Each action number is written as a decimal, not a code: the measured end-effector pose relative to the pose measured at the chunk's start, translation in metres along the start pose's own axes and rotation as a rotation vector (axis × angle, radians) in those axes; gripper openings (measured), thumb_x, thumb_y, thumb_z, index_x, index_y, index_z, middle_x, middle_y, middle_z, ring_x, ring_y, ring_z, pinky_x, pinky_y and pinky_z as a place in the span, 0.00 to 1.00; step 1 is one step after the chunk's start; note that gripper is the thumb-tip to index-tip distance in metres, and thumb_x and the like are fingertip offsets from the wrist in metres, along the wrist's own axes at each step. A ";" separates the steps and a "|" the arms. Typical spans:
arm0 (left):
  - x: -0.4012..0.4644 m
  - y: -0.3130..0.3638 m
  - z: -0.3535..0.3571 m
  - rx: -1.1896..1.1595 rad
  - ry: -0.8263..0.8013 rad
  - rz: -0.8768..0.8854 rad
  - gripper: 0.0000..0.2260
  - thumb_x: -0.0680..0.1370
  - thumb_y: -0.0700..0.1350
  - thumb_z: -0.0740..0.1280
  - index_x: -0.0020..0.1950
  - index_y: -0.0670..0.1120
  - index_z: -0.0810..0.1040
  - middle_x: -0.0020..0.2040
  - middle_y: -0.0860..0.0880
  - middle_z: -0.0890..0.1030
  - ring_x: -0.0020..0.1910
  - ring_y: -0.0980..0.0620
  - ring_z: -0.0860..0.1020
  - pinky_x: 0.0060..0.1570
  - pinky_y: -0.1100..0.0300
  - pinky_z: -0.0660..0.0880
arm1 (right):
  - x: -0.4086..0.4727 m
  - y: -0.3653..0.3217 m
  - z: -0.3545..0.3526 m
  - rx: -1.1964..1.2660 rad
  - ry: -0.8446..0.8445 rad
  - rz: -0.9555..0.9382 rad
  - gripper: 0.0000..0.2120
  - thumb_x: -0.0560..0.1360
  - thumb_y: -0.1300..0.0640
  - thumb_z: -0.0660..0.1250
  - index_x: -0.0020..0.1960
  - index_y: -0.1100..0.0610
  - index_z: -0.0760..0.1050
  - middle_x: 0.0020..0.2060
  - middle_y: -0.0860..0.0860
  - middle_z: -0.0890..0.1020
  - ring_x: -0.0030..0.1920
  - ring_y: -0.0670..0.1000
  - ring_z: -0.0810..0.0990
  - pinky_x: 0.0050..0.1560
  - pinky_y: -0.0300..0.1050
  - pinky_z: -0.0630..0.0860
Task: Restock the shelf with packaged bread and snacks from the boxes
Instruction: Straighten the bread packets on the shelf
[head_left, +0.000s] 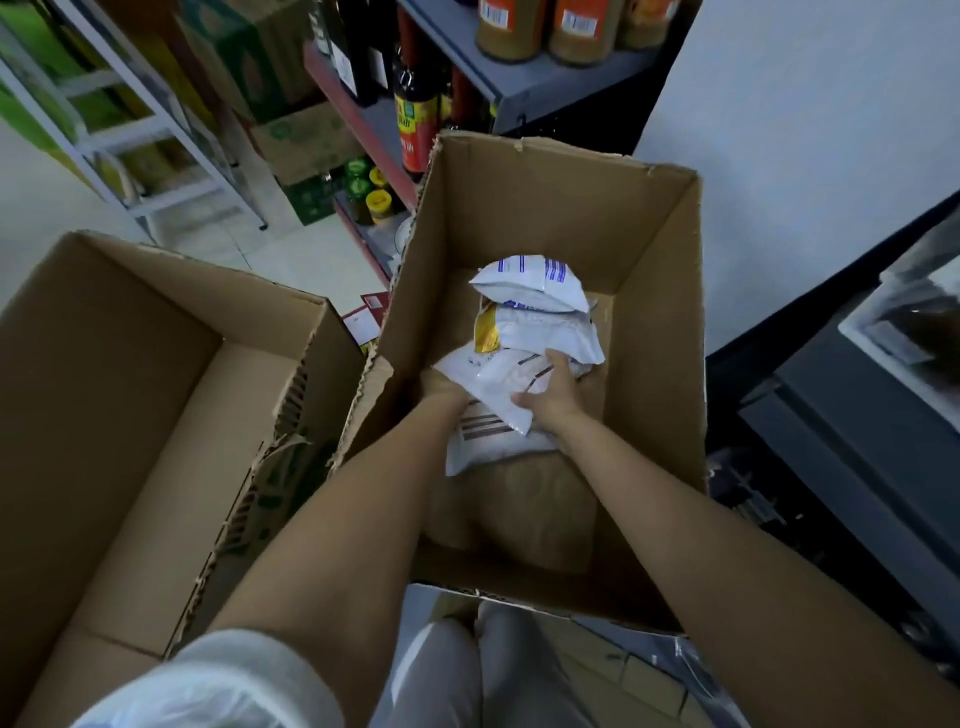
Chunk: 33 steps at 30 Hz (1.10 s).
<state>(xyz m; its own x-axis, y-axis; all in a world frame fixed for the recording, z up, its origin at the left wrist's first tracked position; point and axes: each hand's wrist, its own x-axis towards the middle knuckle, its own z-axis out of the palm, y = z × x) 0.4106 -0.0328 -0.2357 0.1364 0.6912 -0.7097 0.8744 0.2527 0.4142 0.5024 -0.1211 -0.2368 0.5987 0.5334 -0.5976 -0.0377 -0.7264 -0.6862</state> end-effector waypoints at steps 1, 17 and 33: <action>-0.002 0.003 -0.003 0.005 0.012 0.036 0.19 0.80 0.40 0.62 0.70 0.38 0.67 0.70 0.40 0.70 0.69 0.43 0.69 0.64 0.56 0.67 | -0.004 -0.007 -0.005 0.037 0.041 -0.041 0.29 0.74 0.64 0.68 0.72 0.54 0.62 0.67 0.56 0.69 0.66 0.57 0.69 0.61 0.44 0.67; -0.166 0.074 -0.176 -0.101 0.183 0.682 0.07 0.78 0.45 0.64 0.47 0.41 0.76 0.40 0.44 0.77 0.41 0.48 0.73 0.38 0.58 0.66 | -0.176 -0.171 -0.107 0.757 0.052 -0.340 0.03 0.74 0.69 0.66 0.43 0.64 0.77 0.28 0.50 0.82 0.27 0.43 0.79 0.31 0.34 0.76; -0.351 0.160 -0.241 0.299 0.139 1.536 0.19 0.65 0.52 0.65 0.49 0.42 0.81 0.59 0.50 0.73 0.55 0.50 0.72 0.45 0.66 0.62 | -0.347 -0.271 -0.194 0.074 0.818 -0.749 0.23 0.77 0.51 0.64 0.27 0.60 0.69 0.22 0.53 0.71 0.27 0.50 0.69 0.32 0.44 0.63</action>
<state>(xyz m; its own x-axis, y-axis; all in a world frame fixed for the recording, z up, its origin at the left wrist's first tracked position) 0.3905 -0.0716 0.2168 0.9200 0.2106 0.3306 0.0050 -0.8496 0.5274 0.4596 -0.1935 0.2372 0.8363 0.3603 0.4132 0.5229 -0.2978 -0.7987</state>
